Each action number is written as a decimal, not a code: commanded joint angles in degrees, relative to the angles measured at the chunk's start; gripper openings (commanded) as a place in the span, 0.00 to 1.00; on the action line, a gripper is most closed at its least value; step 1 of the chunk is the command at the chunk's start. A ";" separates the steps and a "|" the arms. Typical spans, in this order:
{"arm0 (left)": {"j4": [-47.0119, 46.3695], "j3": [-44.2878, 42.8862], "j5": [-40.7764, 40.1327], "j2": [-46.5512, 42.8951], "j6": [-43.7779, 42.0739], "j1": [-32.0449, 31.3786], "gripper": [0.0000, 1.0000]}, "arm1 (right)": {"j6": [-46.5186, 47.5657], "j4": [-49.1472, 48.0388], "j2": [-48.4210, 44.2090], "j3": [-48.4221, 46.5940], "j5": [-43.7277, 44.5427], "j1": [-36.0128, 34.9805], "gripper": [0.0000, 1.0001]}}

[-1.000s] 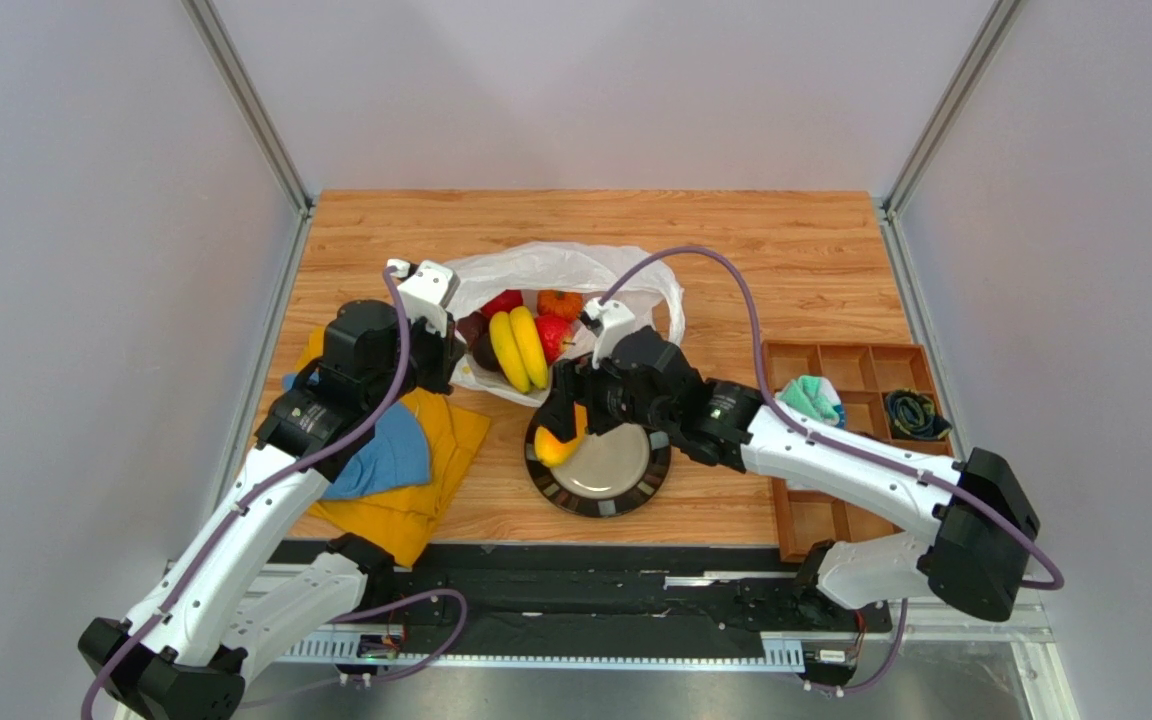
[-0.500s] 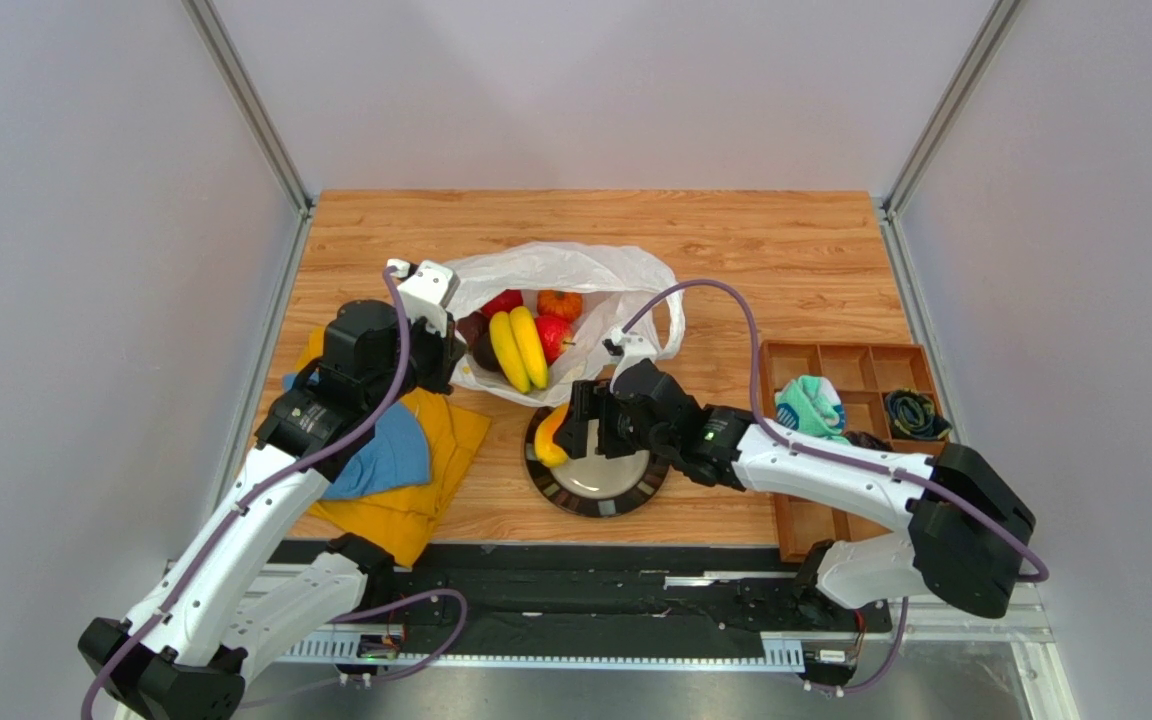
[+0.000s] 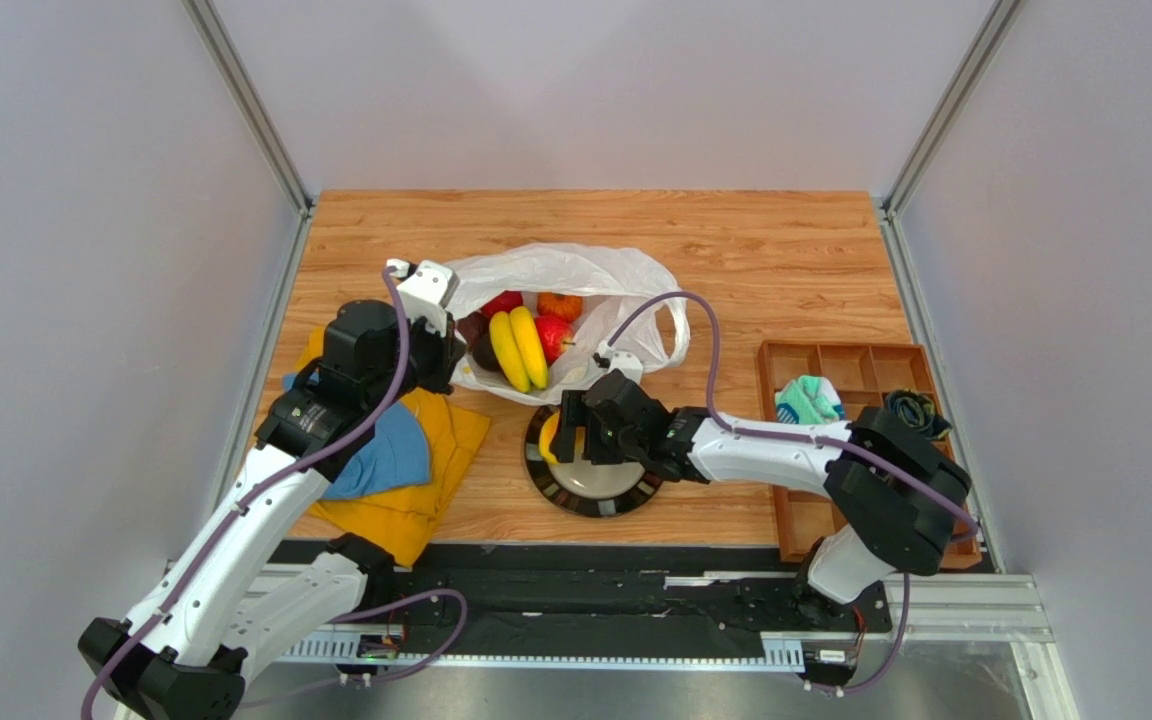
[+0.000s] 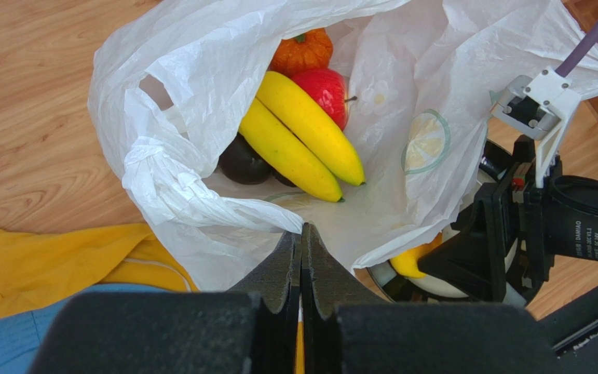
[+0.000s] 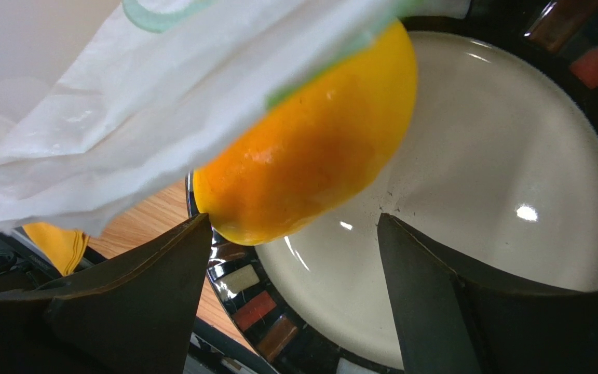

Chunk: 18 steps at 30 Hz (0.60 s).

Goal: Place the fruits into the plastic bag

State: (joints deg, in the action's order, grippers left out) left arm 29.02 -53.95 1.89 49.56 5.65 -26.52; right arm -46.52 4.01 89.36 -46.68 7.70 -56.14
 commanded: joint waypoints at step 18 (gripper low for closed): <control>-0.63 -2.47 1.01 -0.78 0.50 -0.11 0.00 | -4.71 0.91 5.29 -7.99 7.50 -0.29 0.87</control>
State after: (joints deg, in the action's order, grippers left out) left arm 29.02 -53.95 2.11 49.56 5.67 -26.52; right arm -48.77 3.70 93.56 -51.24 11.18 -56.12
